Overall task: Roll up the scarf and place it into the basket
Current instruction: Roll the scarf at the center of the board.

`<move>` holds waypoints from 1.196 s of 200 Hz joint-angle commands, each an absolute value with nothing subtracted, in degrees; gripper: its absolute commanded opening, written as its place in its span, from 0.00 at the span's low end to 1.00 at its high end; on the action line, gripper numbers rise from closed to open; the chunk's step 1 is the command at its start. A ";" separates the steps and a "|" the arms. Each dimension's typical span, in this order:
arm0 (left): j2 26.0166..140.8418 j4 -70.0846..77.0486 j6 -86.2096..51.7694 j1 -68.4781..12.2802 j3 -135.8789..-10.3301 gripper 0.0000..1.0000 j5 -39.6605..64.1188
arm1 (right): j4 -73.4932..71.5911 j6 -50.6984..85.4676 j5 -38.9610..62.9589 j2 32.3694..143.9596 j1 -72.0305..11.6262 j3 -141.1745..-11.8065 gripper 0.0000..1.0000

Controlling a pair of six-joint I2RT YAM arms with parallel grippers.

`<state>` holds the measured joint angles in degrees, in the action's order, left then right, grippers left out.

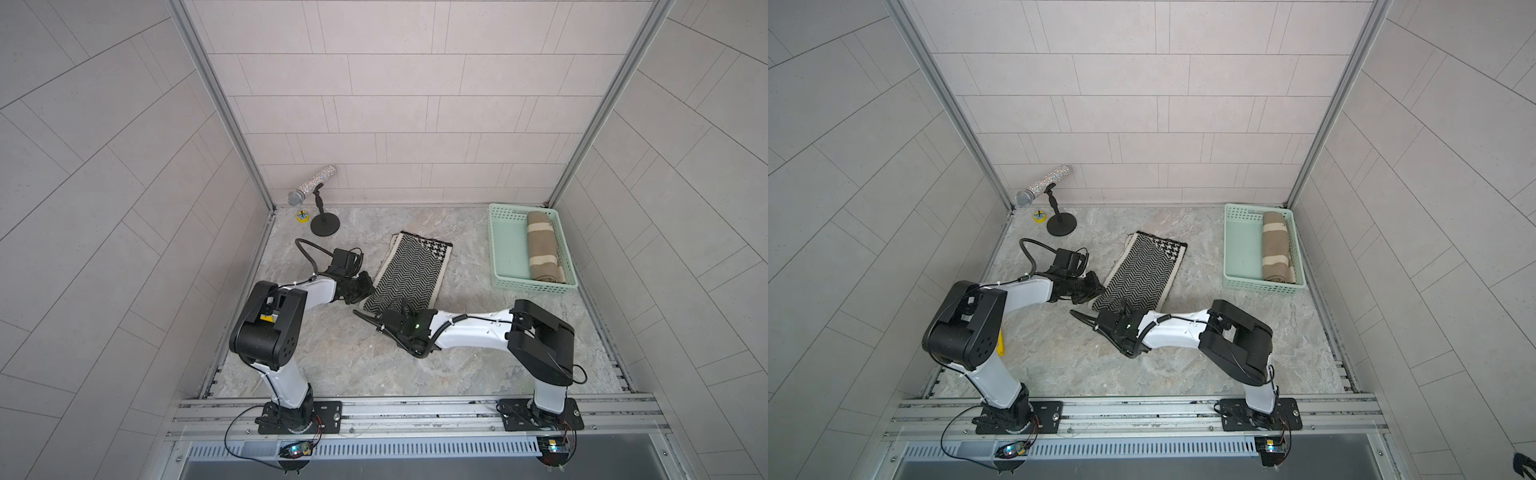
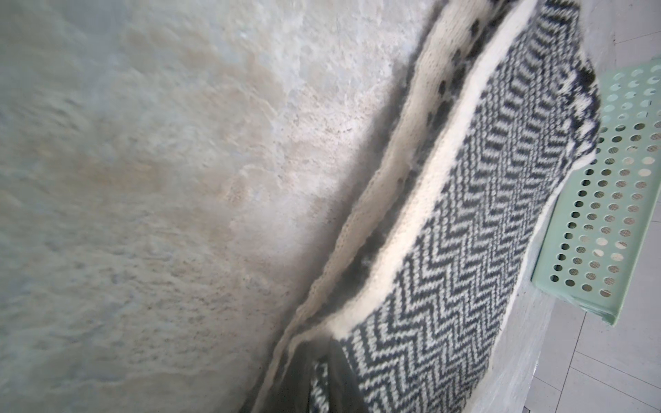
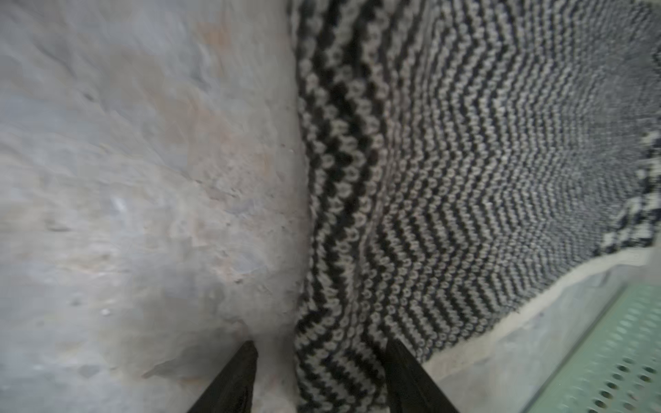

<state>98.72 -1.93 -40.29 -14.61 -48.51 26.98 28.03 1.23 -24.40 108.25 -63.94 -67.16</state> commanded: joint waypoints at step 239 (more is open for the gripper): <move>45.89 -34.65 -36.86 -12.00 -36.47 0.24 25.61 | 46.15 17.84 21.45 109.88 -53.87 -84.28 0.00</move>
<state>48.64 -30.85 -36.49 -10.68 -36.38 25.08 42.89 15.11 8.38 107.39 -58.81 -83.09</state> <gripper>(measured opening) 0.264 0.062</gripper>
